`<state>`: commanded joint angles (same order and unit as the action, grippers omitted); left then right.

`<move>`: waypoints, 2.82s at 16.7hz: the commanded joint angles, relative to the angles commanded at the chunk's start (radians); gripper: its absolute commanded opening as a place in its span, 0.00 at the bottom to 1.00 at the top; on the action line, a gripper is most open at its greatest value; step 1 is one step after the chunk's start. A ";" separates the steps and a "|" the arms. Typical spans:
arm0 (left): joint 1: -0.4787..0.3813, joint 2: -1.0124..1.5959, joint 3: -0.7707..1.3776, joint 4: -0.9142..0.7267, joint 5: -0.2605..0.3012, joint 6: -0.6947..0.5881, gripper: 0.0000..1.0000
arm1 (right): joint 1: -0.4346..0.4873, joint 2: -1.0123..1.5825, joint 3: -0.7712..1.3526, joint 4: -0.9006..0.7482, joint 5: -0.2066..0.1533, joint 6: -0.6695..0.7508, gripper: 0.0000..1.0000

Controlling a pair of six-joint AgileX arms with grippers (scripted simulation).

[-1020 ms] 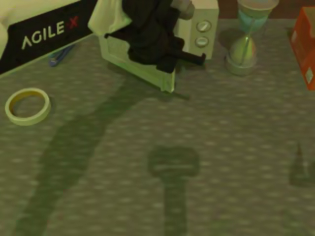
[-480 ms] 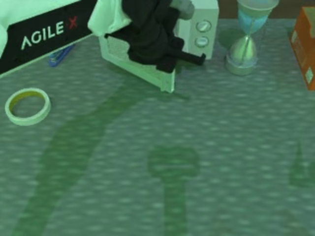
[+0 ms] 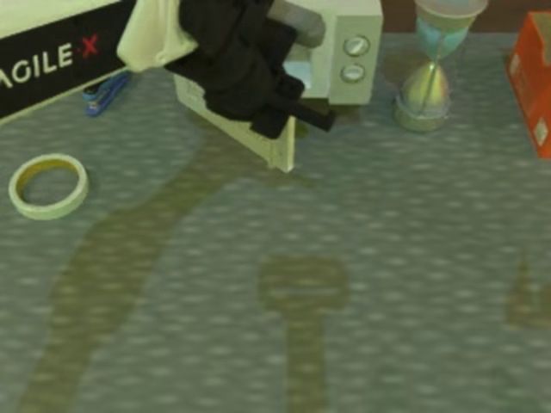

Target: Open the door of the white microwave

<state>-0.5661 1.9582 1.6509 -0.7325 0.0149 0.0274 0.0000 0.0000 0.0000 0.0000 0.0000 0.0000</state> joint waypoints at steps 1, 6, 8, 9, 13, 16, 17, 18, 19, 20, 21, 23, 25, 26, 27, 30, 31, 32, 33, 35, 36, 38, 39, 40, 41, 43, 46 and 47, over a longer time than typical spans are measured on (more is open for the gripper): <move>0.000 0.000 0.000 0.000 0.000 0.000 0.00 | 0.000 0.000 0.000 0.000 0.000 0.000 1.00; 0.000 0.000 0.000 0.000 0.000 0.000 0.00 | 0.000 0.000 0.000 0.000 0.000 0.000 1.00; 0.000 0.000 0.000 0.000 0.000 0.000 0.00 | 0.000 0.000 0.000 0.000 0.000 0.000 1.00; 0.000 0.000 0.000 0.000 0.000 0.000 0.00 | 0.000 0.000 0.000 0.000 0.000 0.000 1.00; 0.000 0.000 0.000 0.000 0.000 0.000 0.00 | 0.000 0.000 0.000 0.000 0.000 0.000 1.00; 0.000 0.000 0.000 0.000 0.000 0.000 0.00 | 0.000 0.000 0.000 0.000 0.000 0.000 1.00; 0.000 0.000 0.000 0.000 0.000 0.000 0.00 | 0.000 0.000 0.000 0.000 0.000 0.000 1.00; 0.000 0.000 0.000 0.000 0.000 0.000 0.00 | 0.000 0.000 0.000 0.000 0.000 0.000 1.00; 0.000 0.000 0.000 0.000 0.000 0.000 0.00 | 0.000 0.000 0.000 0.000 0.000 0.000 1.00; 0.000 0.000 0.000 0.000 0.000 0.000 0.00 | 0.000 0.000 0.000 0.000 0.000 0.000 1.00; 0.000 0.000 0.000 0.000 0.000 0.000 0.00 | 0.000 0.000 0.000 0.000 0.000 0.000 1.00; 0.000 0.000 0.000 0.000 0.000 0.000 0.00 | 0.000 0.000 0.000 0.000 0.000 0.000 1.00; -0.006 0.004 -0.005 0.000 0.006 -0.004 0.00 | 0.000 0.000 0.000 0.000 0.000 0.000 1.00; -0.004 0.002 -0.007 0.000 0.007 -0.001 0.00 | 0.000 0.000 0.000 0.000 0.000 0.000 1.00; 0.000 -0.004 -0.013 0.002 0.013 0.011 0.00 | 0.000 0.000 0.000 0.000 0.000 0.000 1.00; 0.024 -0.037 -0.053 0.009 0.048 0.078 0.00 | 0.000 0.000 0.000 0.000 0.000 0.000 1.00; 0.033 -0.049 -0.067 0.011 0.061 0.104 0.00 | 0.000 0.000 0.000 0.000 0.000 0.000 1.00; 0.040 -0.059 -0.080 0.013 0.073 0.126 0.00 | 0.000 0.000 0.000 0.000 0.000 0.000 1.00; 0.046 -0.067 -0.090 0.015 0.083 0.143 0.00 | 0.000 0.000 0.000 0.000 0.000 0.000 1.00; 0.049 -0.071 -0.095 0.015 0.087 0.151 0.00 | 0.000 0.000 0.000 0.000 0.000 0.000 1.00; 0.049 -0.071 -0.095 0.015 0.087 0.151 0.00 | 0.000 0.000 0.000 0.000 0.000 0.000 1.00; 0.049 -0.071 -0.095 0.015 0.087 0.151 0.00 | 0.000 0.000 0.000 0.000 0.000 0.000 1.00; 0.049 -0.071 -0.095 0.015 0.087 0.151 0.00 | 0.000 0.000 0.000 0.000 0.000 0.000 1.00; 0.049 -0.071 -0.095 0.015 0.087 0.151 0.00 | 0.000 0.000 0.000 0.000 0.000 0.000 1.00; 0.049 -0.071 -0.095 0.015 0.087 0.151 0.00 | 0.000 0.000 0.000 0.000 0.000 0.000 1.00; 0.049 -0.071 -0.095 0.015 0.087 0.151 0.00 | 0.000 0.000 0.000 0.000 0.000 0.000 1.00; 0.049 -0.071 -0.095 0.015 0.087 0.151 0.00 | 0.000 0.000 0.000 0.000 0.000 0.000 1.00; 0.049 -0.071 -0.095 0.015 0.087 0.151 0.00 | 0.000 0.000 0.000 0.000 0.000 0.000 1.00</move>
<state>-0.5171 1.8875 1.5560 -0.7173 0.1022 0.1781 0.0000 0.0000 0.0000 0.0000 0.0000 0.0000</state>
